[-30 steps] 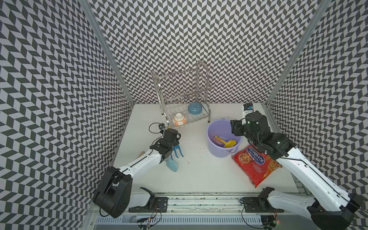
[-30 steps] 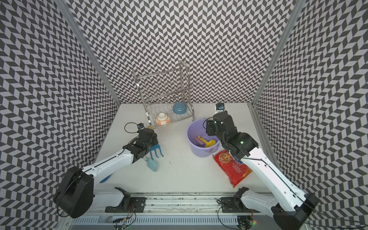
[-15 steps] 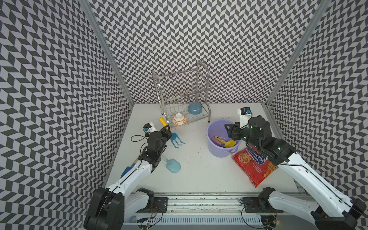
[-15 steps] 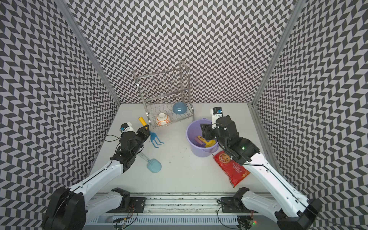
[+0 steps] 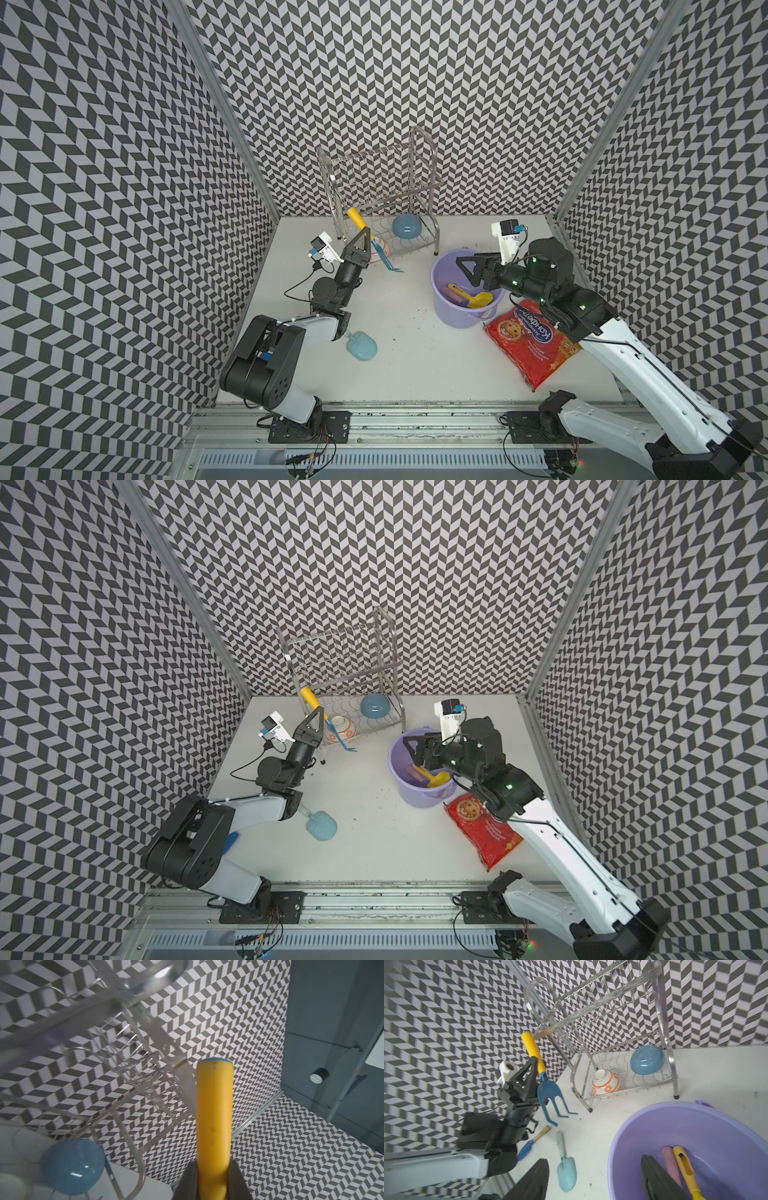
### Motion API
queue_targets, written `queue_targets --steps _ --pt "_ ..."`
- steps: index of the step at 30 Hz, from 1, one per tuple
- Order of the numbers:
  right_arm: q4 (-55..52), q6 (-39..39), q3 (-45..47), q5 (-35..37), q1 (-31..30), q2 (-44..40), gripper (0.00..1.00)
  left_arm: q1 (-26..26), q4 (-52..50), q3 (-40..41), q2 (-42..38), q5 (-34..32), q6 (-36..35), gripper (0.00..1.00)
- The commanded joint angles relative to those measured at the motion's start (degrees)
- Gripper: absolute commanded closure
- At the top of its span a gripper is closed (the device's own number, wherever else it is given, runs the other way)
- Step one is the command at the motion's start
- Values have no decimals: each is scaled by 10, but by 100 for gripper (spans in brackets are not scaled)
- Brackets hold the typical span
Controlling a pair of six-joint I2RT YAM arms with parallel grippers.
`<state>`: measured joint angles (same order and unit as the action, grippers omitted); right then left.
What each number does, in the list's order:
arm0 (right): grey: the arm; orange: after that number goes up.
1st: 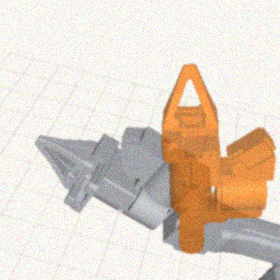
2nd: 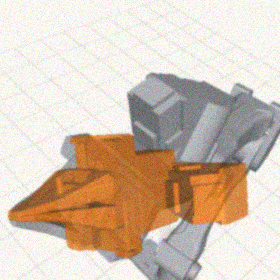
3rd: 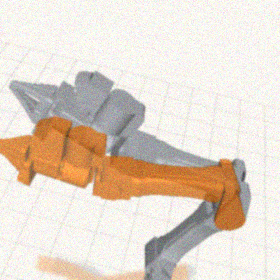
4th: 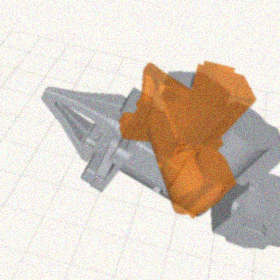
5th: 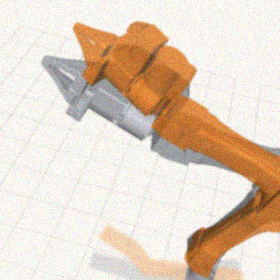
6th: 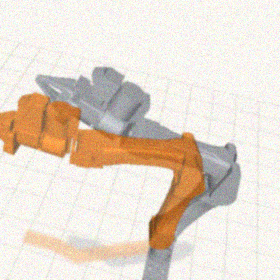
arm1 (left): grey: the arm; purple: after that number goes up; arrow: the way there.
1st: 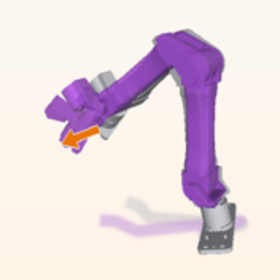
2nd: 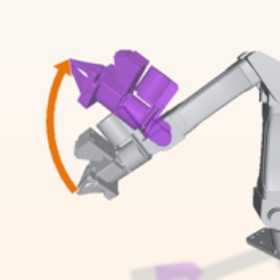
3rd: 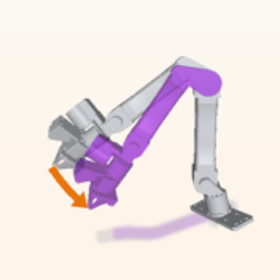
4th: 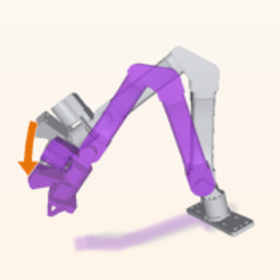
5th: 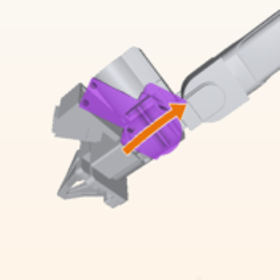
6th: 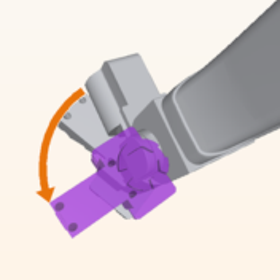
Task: Organize the gardening tools
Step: Pick up the gardening tool from the center of the board.
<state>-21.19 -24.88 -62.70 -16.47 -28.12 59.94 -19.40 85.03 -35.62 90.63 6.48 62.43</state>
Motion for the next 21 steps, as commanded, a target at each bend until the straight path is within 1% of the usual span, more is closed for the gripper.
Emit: queue_targets --steps 1,4,6,9,12,17,20,21 --pt "84 -55 26 -134 42 -12 25 -17 209 -63 21 57 -32 100" --pt "150 -109 61 -212 75 -16 19 -43 209 -102 26 73 -83 100" --pt "210 -150 89 -270 93 -15 15 -58 209 -125 29 81 -101 100" --pt "290 -208 116 -329 106 -11 10 -78 209 -160 40 105 -120 100" --pt "324 -239 121 -355 110 -6 7 -96 210 -187 47 124 -143 100" --pt "422 -317 136 -416 112 8 6 -131 209 -227 51 146 -185 100" --pt "507 -384 155 -425 112 9 8 -152 209 -251 55 157 -210 100" --pt "520 -398 159 -425 113 8 8 -157 209 -258 56 158 -219 100"
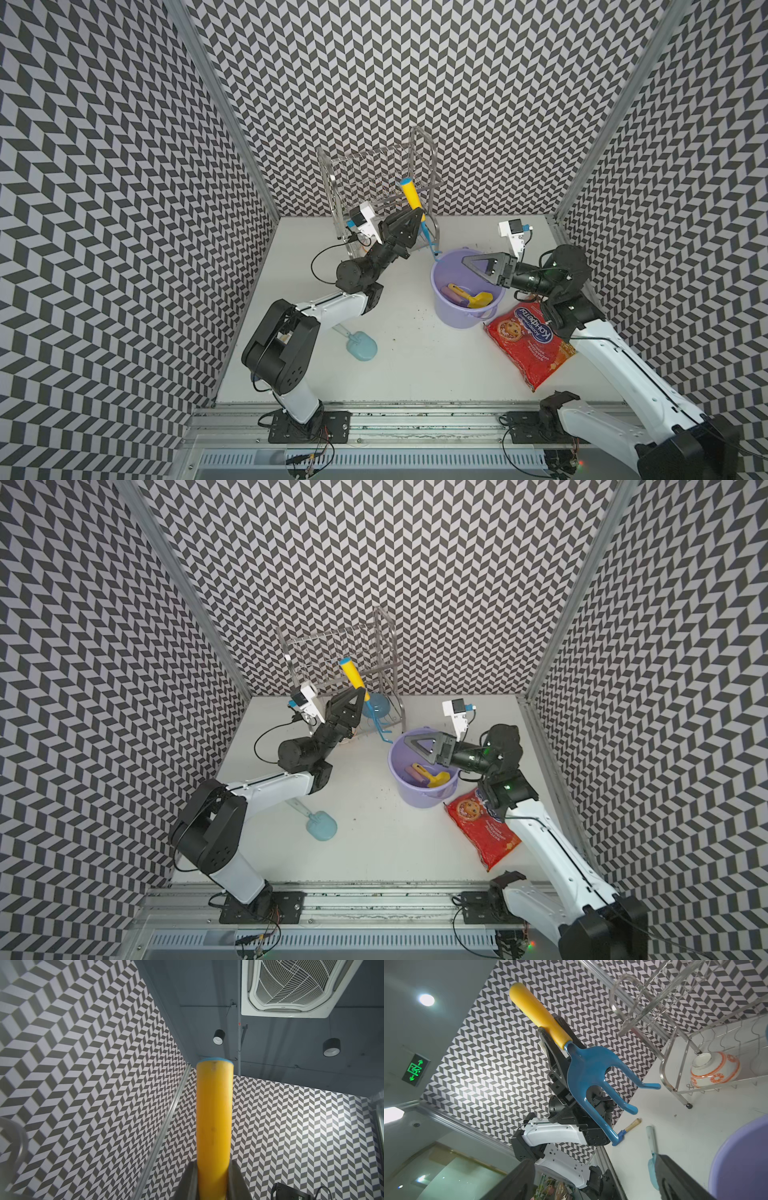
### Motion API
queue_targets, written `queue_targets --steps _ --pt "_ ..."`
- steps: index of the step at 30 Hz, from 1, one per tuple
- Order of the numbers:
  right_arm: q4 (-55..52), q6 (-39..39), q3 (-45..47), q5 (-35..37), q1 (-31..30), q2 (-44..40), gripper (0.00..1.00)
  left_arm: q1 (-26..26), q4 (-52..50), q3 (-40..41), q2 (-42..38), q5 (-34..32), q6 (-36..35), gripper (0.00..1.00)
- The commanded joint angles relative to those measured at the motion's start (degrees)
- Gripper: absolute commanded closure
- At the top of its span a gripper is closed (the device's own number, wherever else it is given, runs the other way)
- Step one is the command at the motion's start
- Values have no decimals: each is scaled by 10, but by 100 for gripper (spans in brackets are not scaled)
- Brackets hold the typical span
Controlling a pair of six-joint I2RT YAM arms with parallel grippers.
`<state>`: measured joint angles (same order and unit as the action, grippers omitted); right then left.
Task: Organize the gardening tools
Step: Pick up the gardening tool from the center of the board.
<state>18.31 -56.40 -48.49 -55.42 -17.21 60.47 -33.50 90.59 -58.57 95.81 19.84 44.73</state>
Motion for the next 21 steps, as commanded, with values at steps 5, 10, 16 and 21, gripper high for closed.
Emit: queue_targets --steps 5,10,16,21 --pt "135 -98 25 -27 3 3 10 -27 153 -65 15 28 -52 100" --pt "276 -195 51 -42 3 19 14 -44 153 -86 21 38 -71 100" --pt "449 -303 78 -38 3 46 18 -69 152 -99 19 49 -121 100" --pt "563 -382 87 -31 2 75 21 -82 153 -119 25 56 -142 100"
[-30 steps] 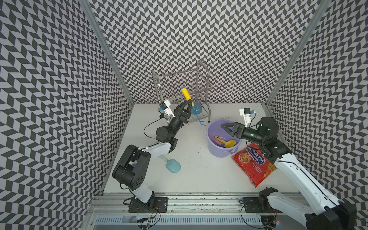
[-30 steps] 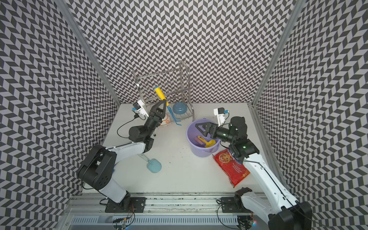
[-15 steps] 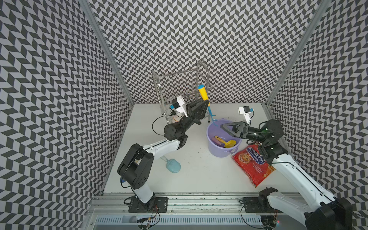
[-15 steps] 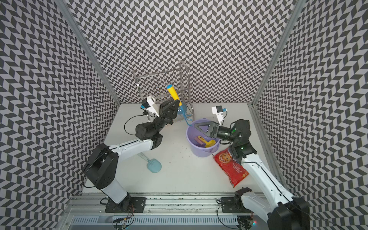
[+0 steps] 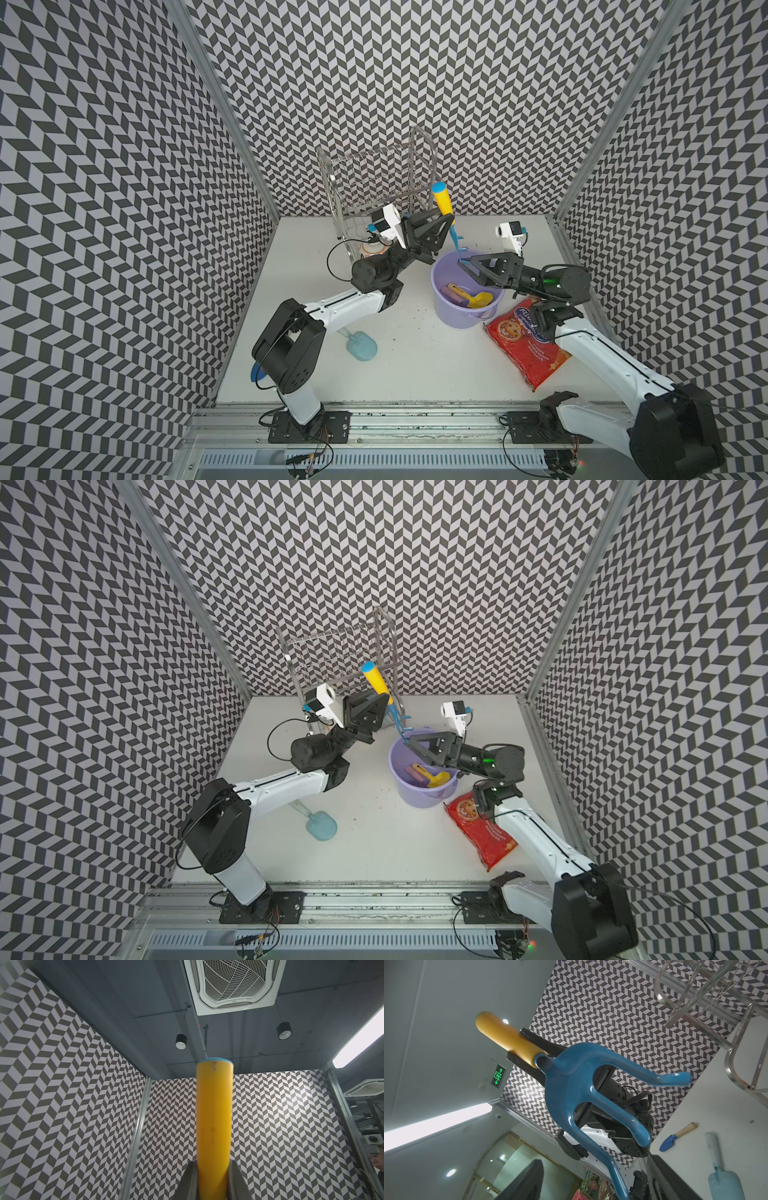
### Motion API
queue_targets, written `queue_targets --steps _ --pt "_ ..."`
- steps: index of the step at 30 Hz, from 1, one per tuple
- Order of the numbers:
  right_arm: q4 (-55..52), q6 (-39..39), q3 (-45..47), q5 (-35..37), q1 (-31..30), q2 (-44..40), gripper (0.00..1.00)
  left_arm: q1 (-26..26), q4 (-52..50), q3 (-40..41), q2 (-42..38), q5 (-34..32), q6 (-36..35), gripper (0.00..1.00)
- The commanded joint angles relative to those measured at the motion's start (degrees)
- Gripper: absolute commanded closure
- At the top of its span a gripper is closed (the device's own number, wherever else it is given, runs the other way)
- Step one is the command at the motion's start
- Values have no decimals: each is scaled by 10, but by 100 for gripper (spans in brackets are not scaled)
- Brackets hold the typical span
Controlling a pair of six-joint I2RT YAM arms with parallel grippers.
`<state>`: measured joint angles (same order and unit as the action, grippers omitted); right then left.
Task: Organize the gardening tools
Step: Pick up the gardening tool from the center of the board.
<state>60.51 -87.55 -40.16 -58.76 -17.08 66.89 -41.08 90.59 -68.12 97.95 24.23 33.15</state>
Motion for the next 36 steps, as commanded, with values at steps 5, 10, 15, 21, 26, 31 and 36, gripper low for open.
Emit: queue_targets --steps 5,10,15,21,26,31,36 --pt "231 -127 3 21 -2 39 25 -21 153 -46 19 13 -33 100" --pt "327 -182 6 59 -3 54 42 -31 153 -49 25 11 -44 100" --pt "363 -198 10 87 -3 61 69 -33 154 -45 21 9 -47 100" --pt "308 -155 12 90 -2 43 100 -33 153 -34 14 6 -45 93" --pt "159 -53 3 83 2 -8 100 -32 154 -18 3 -3 -53 69" --pt "-36 79 -23 88 8 -60 100 -26 148 -7 -4 -12 -47 15" --pt "-224 195 -55 102 14 -91 100 -10 110 17 -31 -34 -41 0"
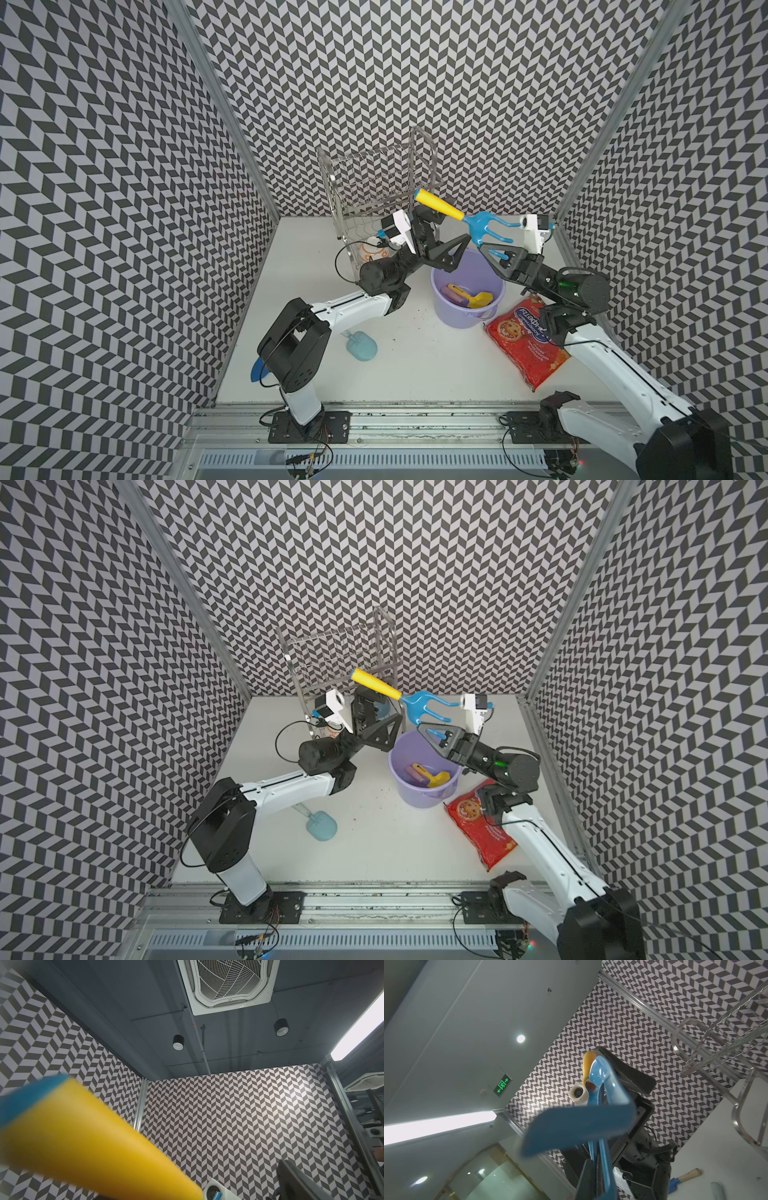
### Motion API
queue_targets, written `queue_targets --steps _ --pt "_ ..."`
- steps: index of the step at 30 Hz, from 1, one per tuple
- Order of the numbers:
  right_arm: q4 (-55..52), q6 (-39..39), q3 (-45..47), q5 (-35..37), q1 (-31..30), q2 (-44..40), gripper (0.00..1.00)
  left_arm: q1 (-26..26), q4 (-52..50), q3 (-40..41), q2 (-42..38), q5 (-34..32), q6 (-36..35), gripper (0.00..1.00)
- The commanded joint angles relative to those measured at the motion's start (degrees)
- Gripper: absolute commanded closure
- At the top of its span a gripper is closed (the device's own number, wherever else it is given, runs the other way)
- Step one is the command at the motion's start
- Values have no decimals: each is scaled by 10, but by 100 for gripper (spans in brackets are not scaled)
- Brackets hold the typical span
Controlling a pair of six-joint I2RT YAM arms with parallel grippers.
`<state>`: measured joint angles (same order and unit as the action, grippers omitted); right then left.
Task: Organize the gardening tools
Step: Pick up the gardening tool from the center of the board, then place the gardening tool in the container.
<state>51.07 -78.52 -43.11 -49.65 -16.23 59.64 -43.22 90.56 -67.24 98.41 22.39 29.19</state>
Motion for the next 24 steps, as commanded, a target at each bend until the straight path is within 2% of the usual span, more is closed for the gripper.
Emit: queue_targets --steps 1,10,16,18,20,24 --pt "-182 137 -39 16 8 -25 100 18 100 20 -45 -21 2 0" --pt "-500 363 -168 104 22 -30 100 59 -22 139 -143 -61 14 0" --pt "-649 462 -253 156 22 -15 100 96 -135 217 -210 -146 23 0" --pt "-725 505 -291 195 22 -8 100 111 -175 242 -236 -175 26 0" --pt "-808 548 -327 229 23 2 100 121 -270 251 -265 -209 24 0" --pt "-962 622 -400 341 22 22 100 122 -481 244 -322 -302 5 2"
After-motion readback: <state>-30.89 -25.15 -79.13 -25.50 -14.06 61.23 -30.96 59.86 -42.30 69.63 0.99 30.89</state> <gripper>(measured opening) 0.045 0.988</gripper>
